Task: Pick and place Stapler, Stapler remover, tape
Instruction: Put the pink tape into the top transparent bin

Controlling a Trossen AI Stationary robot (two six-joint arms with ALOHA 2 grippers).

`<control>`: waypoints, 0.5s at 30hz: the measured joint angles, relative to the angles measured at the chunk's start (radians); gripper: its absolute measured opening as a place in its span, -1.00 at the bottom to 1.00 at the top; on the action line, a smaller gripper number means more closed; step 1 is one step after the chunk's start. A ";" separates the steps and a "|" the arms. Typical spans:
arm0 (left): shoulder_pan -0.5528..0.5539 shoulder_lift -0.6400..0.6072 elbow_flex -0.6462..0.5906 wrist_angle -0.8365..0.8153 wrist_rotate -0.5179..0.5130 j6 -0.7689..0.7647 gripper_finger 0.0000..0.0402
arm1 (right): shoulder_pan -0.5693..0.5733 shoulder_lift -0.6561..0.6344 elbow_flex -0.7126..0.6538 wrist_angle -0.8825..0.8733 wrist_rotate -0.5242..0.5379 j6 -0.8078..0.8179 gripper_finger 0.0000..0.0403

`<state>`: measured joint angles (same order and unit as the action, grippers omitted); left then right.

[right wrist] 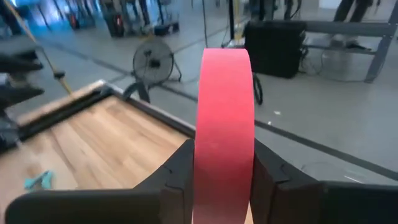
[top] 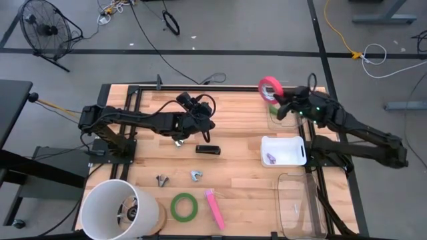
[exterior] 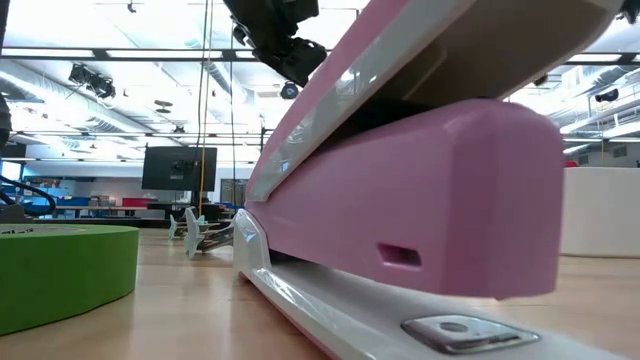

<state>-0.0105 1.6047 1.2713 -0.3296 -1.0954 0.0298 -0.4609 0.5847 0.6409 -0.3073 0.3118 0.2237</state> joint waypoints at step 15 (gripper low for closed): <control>0.000 0.000 -0.001 -0.012 0.071 -0.001 -0.12 | -0.291 -0.231 -0.128 -0.005 -0.341 0.064 -0.56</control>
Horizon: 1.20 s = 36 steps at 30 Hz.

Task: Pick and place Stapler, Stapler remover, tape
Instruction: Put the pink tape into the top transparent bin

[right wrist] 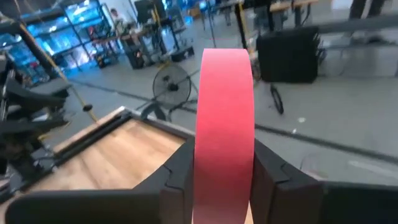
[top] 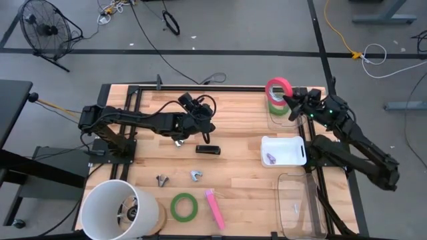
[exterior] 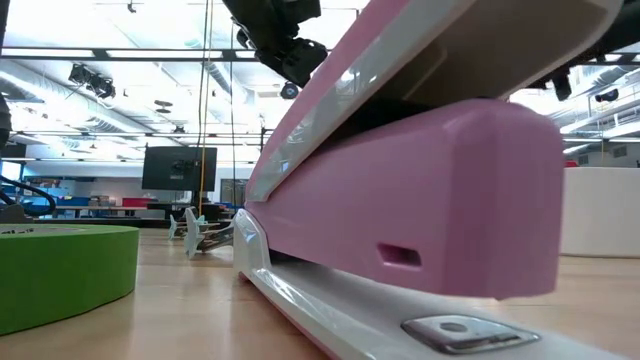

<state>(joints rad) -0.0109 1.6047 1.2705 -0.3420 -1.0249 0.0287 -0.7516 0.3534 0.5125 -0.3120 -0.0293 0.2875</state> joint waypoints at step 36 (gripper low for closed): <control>0.013 0.001 -0.001 -0.037 0.090 -0.026 -0.12 | -0.422 0.001 -0.358 0.217 -0.174 0.192 -0.56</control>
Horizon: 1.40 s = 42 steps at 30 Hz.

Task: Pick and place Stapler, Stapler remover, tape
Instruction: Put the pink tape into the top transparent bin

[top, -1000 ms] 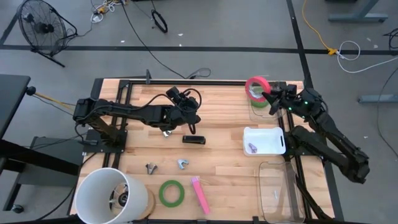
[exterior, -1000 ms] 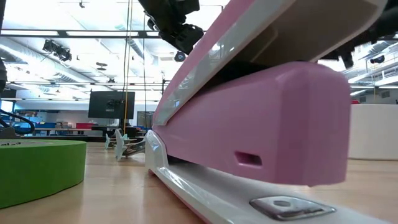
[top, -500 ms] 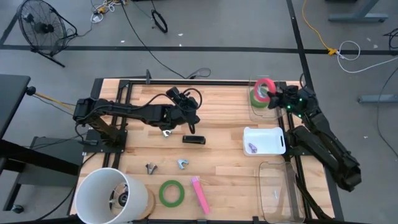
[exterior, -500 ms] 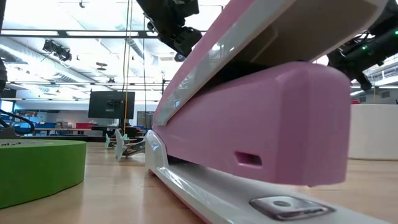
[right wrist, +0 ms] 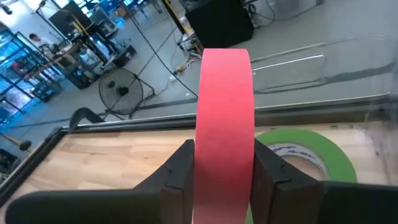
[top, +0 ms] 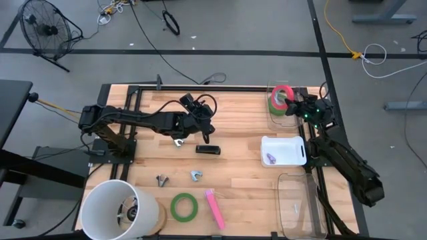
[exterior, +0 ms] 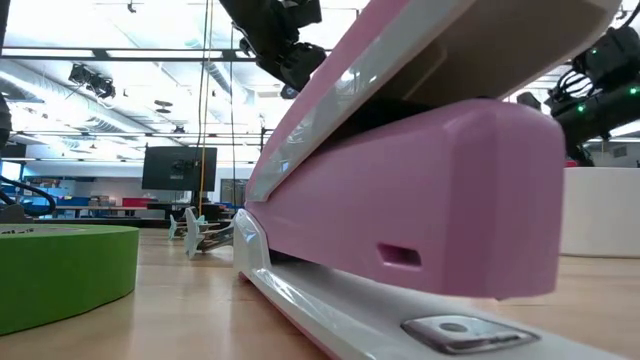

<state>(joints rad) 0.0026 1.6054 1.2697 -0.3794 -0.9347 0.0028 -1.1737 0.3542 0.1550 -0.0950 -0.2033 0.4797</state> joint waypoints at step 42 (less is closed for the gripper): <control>0.000 0.000 0.000 0.005 0.023 -0.026 -0.12 | -0.067 0.005 -0.130 0.371 -0.015 0.082 0.61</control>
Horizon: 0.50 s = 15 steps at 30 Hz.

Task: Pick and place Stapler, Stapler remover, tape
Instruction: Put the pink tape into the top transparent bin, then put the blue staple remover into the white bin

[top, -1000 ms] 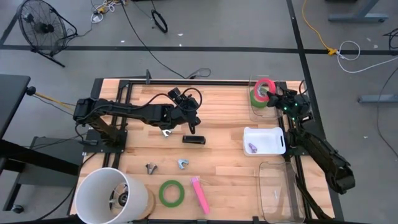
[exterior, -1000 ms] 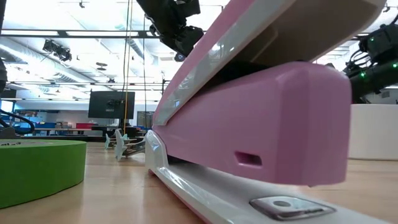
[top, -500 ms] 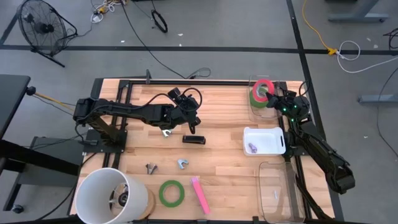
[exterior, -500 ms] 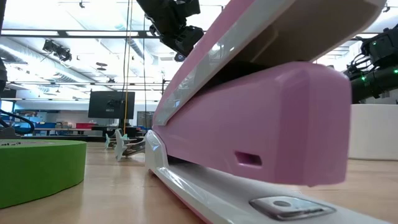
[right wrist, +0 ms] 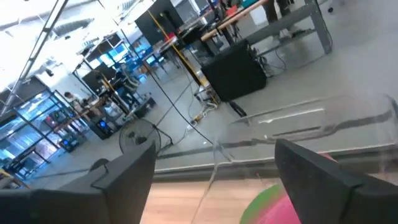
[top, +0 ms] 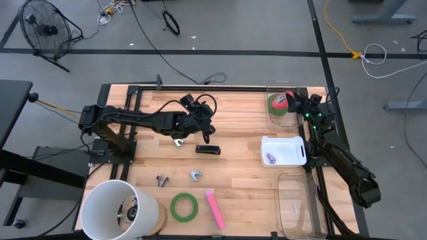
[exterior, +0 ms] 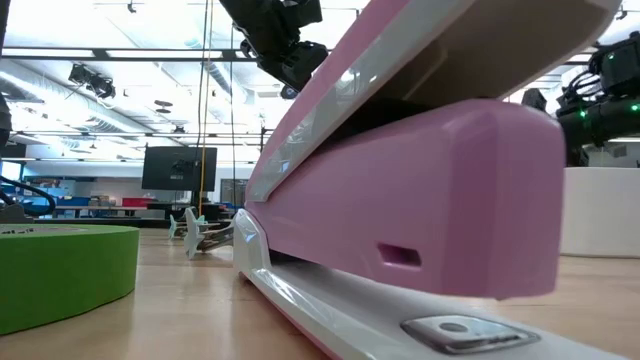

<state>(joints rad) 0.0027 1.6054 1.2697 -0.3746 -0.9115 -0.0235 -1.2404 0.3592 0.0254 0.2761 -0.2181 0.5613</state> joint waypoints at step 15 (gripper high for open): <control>0.001 0.000 0.000 -0.019 0.018 -0.013 -0.12 | 0.009 0.000 0.185 -0.160 -0.396 -0.027 0.19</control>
<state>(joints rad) 0.0036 1.6054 1.2701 -0.3939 -0.8939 -0.0362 -1.2318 0.3592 0.2101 0.1164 -0.6144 0.5341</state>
